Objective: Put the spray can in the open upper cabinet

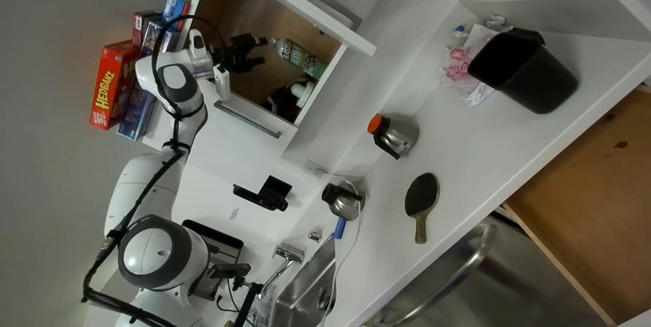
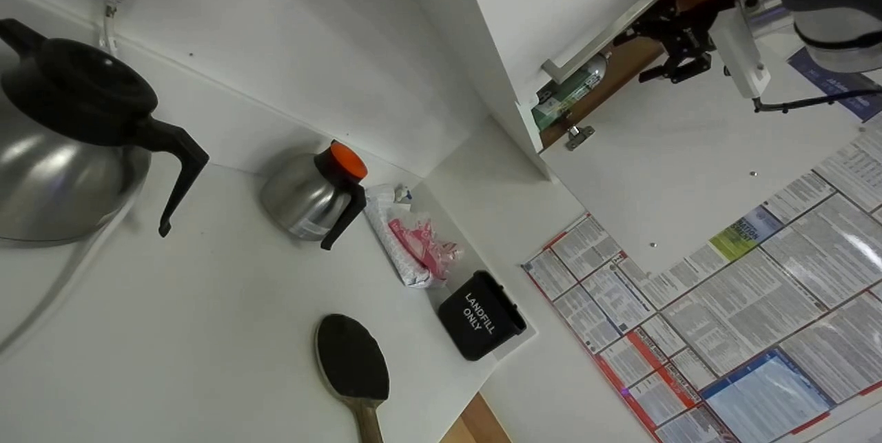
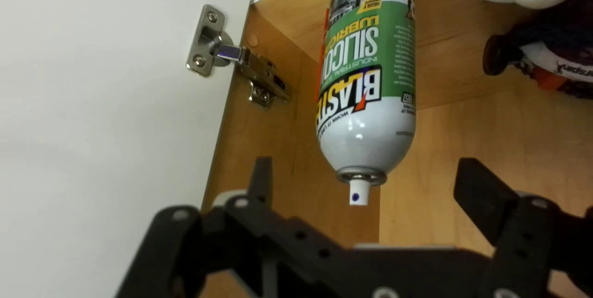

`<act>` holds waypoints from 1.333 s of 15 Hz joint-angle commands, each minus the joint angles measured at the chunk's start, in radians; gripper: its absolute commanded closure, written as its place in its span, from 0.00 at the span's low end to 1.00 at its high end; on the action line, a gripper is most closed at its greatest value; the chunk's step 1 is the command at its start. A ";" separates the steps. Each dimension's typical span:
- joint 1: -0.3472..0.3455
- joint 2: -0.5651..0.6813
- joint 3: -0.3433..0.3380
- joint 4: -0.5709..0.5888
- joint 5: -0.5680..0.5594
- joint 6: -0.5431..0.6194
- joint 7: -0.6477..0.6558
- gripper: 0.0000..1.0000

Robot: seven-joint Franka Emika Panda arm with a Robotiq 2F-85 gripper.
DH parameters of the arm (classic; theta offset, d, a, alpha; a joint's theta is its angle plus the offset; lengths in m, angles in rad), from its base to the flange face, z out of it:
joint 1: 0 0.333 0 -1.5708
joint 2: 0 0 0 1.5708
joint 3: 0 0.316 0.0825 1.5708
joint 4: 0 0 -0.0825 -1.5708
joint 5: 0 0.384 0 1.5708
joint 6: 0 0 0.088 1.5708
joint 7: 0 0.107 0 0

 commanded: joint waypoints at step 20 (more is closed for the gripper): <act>-0.145 -0.732 0.489 -0.983 -0.420 0.018 0.021 0.00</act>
